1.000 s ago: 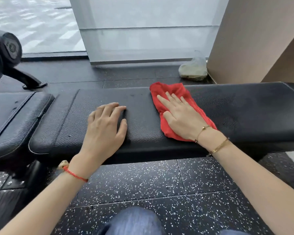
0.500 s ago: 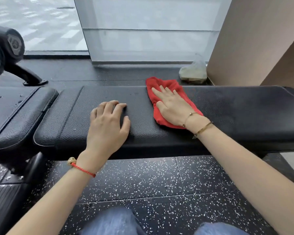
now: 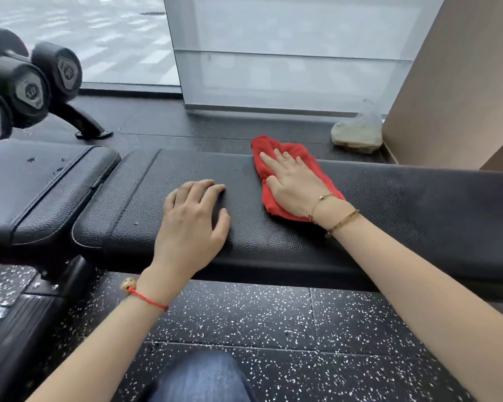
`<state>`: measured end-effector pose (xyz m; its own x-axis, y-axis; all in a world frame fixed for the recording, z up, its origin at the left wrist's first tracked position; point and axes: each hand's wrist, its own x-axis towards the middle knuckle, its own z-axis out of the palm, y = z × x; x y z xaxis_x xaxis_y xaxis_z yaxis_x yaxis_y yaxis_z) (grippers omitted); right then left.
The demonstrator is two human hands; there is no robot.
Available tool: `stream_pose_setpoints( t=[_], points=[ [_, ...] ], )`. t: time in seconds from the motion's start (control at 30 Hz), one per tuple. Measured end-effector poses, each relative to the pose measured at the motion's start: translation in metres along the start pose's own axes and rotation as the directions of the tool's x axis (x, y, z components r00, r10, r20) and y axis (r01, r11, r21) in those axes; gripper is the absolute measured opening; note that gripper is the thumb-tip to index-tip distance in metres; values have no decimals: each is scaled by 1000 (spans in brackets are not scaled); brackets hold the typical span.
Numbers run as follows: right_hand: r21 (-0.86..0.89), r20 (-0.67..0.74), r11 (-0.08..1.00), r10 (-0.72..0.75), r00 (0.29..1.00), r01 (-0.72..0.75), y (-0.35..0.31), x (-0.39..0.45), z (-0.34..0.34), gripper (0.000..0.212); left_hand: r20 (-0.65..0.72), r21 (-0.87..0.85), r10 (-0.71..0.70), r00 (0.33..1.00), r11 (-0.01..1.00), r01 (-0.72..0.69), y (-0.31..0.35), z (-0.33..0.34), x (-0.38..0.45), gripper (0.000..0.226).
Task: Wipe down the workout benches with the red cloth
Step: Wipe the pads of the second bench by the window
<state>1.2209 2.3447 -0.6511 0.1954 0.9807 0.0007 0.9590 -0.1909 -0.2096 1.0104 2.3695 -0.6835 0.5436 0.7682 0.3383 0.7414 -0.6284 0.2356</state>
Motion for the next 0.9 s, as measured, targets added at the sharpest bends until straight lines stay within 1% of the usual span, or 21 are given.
stream_pose_setpoints(
  t=[0.13,0.2,0.27,0.33,0.4,0.47,0.53,0.6,0.67,0.73,0.8,0.9],
  points=[
    [23,-23,978,-207,978,207,-9,-27,13,58,4,4,-11,1000,1000,11,-2,0,0,55],
    [33,-21,965,-258,966,258,2,-39,11,59,1,9,-10,1000,1000,10,-2,0,0,56],
    [46,3,971,-236,972,236,16,-37,6,58,8,19,-12,1000,1000,12,-1,0,0,58],
    [39,27,985,-168,985,167,20,-21,1,58,15,32,-15,1000,999,15,0,-1,0,59],
    [28,37,994,-111,993,110,13,1,-2,57,17,37,-20,1000,999,20,1,-1,1,58],
    [15,31,995,-95,995,95,-1,15,0,56,15,36,-25,1000,999,24,2,-1,1,57],
    [28,20,991,-133,991,133,-13,15,5,57,15,37,-23,1000,999,23,2,-2,1,57],
    [44,13,978,-204,979,203,-17,0,8,58,13,36,-16,1000,999,15,0,-2,1,58],
    [52,6,959,-281,960,280,-10,-20,8,59,10,31,-9,1000,999,9,0,-2,0,58],
    [58,10,948,-314,949,313,4,-37,5,60,8,25,-6,1000,1000,6,-1,-2,0,57],
    [57,19,958,-281,959,280,20,-41,0,60,10,22,-5,1000,1000,5,-2,-1,0,57],
    [49,20,990,-134,991,133,32,-23,-6,58,16,32,-6,1000,999,6,-1,-1,-1,56]
  ],
)
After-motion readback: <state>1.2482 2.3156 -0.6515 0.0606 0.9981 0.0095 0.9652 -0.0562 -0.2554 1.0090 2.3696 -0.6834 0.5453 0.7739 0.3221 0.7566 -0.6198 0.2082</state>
